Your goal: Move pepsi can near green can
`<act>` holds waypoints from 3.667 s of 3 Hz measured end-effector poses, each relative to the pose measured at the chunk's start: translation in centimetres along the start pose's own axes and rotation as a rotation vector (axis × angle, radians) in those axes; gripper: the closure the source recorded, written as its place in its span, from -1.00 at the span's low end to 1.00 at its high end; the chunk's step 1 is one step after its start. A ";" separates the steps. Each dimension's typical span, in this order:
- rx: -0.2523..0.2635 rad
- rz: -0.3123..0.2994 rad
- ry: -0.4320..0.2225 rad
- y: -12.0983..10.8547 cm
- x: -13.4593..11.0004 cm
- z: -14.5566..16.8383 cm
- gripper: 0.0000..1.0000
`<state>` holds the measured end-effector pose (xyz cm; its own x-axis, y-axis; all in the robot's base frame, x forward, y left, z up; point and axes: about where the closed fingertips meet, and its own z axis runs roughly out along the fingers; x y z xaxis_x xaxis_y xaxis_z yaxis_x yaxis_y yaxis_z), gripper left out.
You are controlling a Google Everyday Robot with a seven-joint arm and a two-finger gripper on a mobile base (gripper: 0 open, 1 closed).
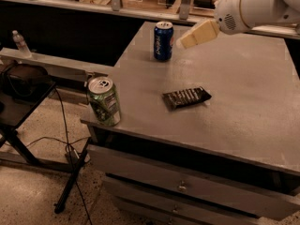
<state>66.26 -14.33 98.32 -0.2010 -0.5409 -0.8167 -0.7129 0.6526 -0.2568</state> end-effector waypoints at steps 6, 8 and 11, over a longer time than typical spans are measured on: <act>-0.164 0.067 -0.389 3.1 -4.8 13.7 -1.00; -0.147 0.117 -0.393 2.6 -3.8 14.5 -1.00; -0.104 0.127 -0.306 2.2 -3.4 15.7 -0.26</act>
Offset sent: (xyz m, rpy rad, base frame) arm 0.0617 0.0664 -0.0137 0.4412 -0.1327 0.0858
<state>75.88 -2.72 92.39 -0.0927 -0.2644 -0.9600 -0.7628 0.6386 -0.1022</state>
